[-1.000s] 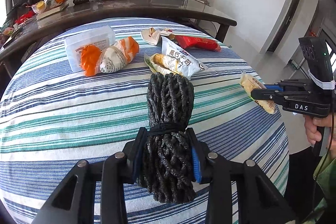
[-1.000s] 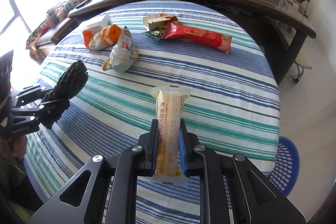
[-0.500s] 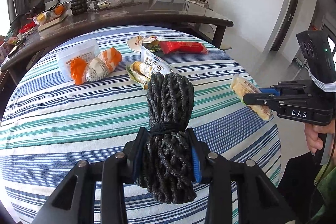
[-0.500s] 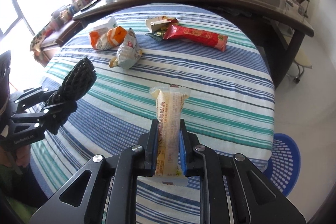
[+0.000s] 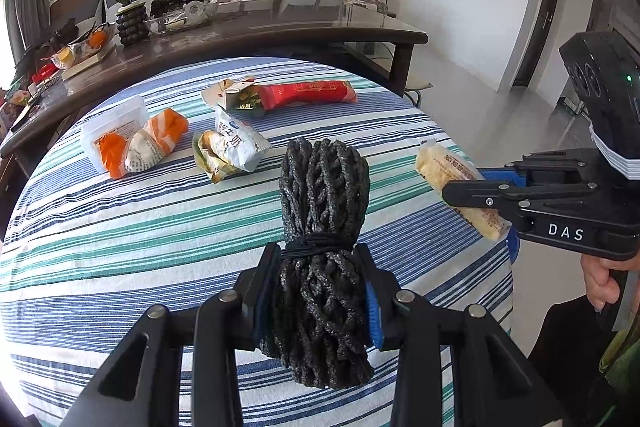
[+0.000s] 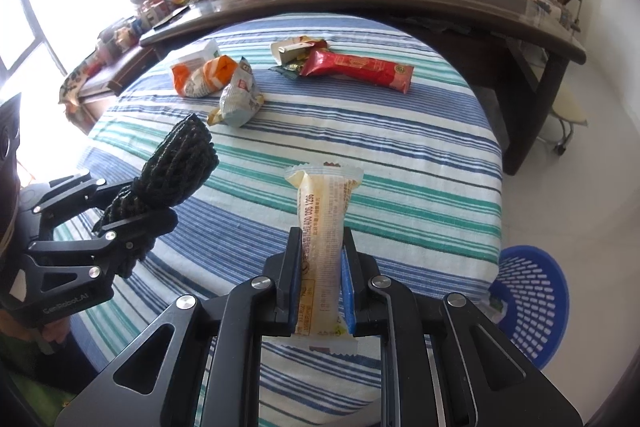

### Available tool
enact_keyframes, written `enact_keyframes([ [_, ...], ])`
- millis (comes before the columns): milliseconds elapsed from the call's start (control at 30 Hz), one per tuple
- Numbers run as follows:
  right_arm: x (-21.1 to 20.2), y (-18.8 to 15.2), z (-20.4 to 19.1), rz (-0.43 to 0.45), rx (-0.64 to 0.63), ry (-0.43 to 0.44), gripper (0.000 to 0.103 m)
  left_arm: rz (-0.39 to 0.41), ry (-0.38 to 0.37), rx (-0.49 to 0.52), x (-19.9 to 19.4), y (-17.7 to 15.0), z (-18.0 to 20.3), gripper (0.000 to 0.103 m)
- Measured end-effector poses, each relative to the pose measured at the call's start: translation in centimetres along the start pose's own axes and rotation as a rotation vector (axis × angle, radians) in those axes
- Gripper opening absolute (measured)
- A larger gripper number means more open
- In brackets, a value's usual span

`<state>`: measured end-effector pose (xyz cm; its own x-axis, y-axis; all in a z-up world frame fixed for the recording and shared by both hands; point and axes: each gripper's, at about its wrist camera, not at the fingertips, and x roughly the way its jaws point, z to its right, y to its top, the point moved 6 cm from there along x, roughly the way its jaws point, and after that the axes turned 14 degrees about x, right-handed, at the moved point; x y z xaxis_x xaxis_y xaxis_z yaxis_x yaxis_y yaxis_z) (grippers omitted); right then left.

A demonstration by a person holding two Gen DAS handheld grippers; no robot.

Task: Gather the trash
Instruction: 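Carry the mesh bundle and snack bar over the blue wastebasket with both tools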

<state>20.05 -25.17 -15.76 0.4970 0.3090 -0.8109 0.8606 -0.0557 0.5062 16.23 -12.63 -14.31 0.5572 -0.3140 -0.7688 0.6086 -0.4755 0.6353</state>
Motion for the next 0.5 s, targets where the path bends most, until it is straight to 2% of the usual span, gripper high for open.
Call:
enact_keyframes([
  [267, -0.2, -0.2, 0.7, 0.001, 0.003, -0.008, 0.016, -0.011, 0.013, 0.008, 0.7, 0.5, 0.9, 0.038],
  [500, 0.0, -0.4, 0.9, -0.003, 0.001, -0.013, 0.016, -0.013, -0.015, 0.002, 1.0, 0.5, 1.2, 0.038],
])
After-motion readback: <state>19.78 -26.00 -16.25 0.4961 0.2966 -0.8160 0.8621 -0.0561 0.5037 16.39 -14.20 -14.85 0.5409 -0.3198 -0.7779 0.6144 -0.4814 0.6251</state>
